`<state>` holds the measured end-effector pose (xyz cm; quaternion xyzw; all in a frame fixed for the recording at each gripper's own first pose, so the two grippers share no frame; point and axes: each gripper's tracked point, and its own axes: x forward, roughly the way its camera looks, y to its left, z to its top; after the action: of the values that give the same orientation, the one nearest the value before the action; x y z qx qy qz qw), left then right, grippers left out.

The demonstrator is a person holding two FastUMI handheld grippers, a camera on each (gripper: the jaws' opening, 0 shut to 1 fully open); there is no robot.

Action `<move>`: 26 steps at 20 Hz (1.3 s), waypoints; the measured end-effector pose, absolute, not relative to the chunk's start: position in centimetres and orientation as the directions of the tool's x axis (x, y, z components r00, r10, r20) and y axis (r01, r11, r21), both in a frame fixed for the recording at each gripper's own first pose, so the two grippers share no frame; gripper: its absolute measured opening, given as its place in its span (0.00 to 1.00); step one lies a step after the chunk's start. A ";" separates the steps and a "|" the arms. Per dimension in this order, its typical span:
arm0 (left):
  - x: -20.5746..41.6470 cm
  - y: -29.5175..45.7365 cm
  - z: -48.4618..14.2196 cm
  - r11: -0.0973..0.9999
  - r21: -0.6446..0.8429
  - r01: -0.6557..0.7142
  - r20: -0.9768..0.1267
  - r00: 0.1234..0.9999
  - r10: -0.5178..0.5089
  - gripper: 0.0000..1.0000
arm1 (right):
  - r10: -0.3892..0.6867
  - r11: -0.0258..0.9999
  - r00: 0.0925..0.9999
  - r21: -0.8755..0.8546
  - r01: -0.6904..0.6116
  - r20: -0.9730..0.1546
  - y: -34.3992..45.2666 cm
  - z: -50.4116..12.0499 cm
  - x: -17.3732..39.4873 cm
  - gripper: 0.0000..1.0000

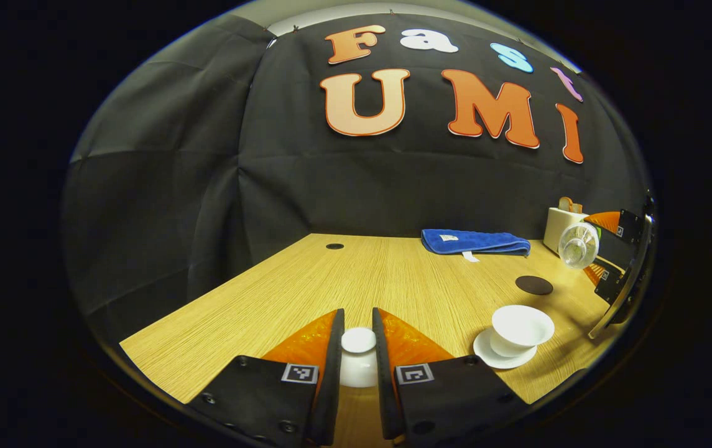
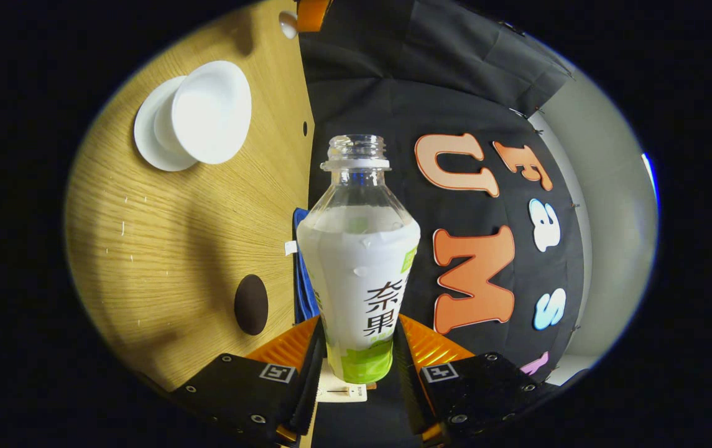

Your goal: Open the teacup lid with one hand, grasp the water bottle and pour water into the teacup with the other hand; after pouring, place the water bottle on the coaster and then close the teacup lid.

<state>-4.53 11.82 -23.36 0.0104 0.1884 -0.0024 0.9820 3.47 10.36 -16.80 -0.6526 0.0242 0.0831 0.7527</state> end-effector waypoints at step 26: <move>-4.2 12.4 -22.6 0.999 0.043 0.031 -0.375 0.927 -0.013 0.31 | 0.244 -0.095 0.967 -0.991 0.093 0.068 13.2 -12.2 5.4 0.56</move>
<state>-4.22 12.38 -22.60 0.0239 0.1908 -0.0112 0.9813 5.37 13.18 -12.17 -0.7377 -0.1142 0.0568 0.6630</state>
